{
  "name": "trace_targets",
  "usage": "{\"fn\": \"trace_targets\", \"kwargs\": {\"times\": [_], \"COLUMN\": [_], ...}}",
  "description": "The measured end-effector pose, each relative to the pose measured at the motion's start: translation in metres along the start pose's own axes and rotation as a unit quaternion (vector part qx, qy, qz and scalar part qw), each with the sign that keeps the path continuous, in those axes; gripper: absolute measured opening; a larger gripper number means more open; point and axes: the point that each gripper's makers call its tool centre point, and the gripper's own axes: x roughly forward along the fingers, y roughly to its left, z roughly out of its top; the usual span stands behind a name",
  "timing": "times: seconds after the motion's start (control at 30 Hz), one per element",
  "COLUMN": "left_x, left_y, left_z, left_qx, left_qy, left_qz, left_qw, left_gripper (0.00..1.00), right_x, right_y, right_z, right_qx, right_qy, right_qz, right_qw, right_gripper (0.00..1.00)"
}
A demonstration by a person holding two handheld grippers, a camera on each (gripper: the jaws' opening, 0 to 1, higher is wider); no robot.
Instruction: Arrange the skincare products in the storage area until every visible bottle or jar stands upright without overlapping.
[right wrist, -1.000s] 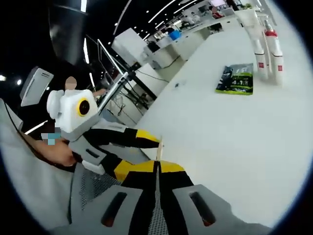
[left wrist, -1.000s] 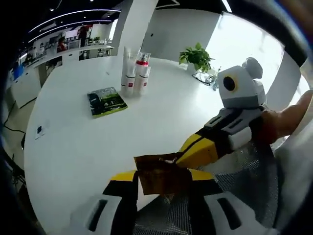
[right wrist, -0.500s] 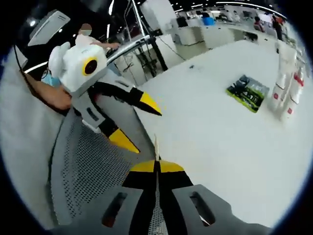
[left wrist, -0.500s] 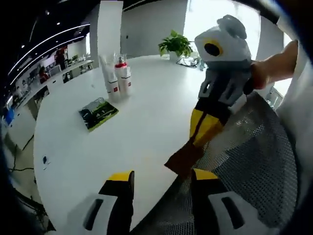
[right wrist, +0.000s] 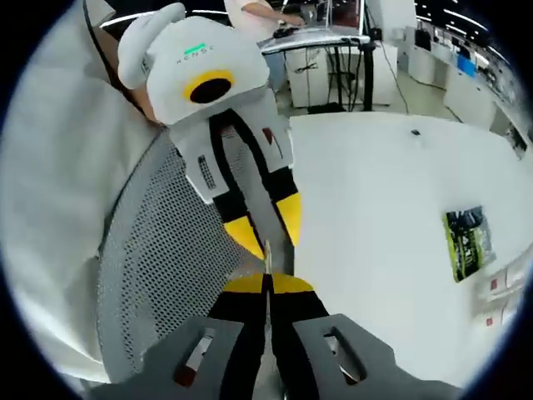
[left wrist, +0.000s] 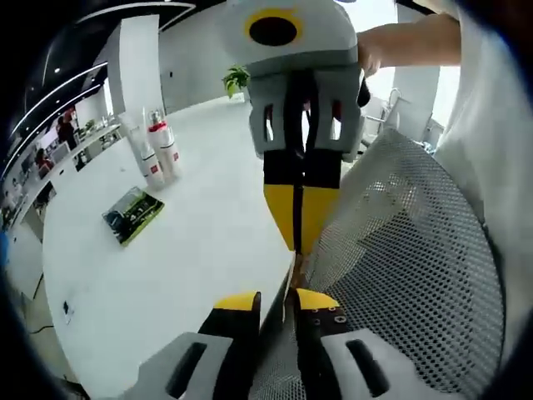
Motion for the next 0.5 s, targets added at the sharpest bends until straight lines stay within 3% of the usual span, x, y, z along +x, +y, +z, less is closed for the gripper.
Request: {"fn": "trace_targets", "kwargs": {"times": [0.1,0.13,0.27,0.33,0.4,0.5], "left_x": [-0.002,-0.003,-0.004,-0.004,-0.007,-0.014], "left_y": [-0.005,-0.012,-0.014,-0.019,-0.019,-0.008], "left_z": [0.005,0.004,0.006,0.009,0.013,0.03], "left_qx": [-0.011,-0.026,-0.064,-0.108,-0.163,-0.239], "left_qy": [-0.016,-0.016,-0.023,-0.027,-0.035,-0.09], "left_qz": [-0.02,-0.043,-0.057,-0.077,-0.094,-0.106], "left_qw": [0.9996,0.9986,0.9961,0.9908,0.9816,0.9611], "left_gripper": [0.03,0.03,0.01,0.0,0.0,0.0], "right_x": [-0.002,-0.002,-0.003,-0.004,-0.006,-0.007], "right_y": [0.001,0.001,0.002,-0.001,-0.003,-0.016], "right_z": [0.005,0.004,0.006,0.007,0.009,0.016], "right_qx": [-0.021,-0.031,-0.04,-0.031,-0.018,0.009], "right_qy": [0.01,0.019,0.03,0.038,0.035,0.013], "right_qz": [0.008,0.012,0.026,0.026,0.02,-0.016], "right_qw": [0.9997,0.9993,0.9984,0.9984,0.999,0.9997], "right_gripper": [0.0,0.0,0.0,0.0,0.03,0.14]}}
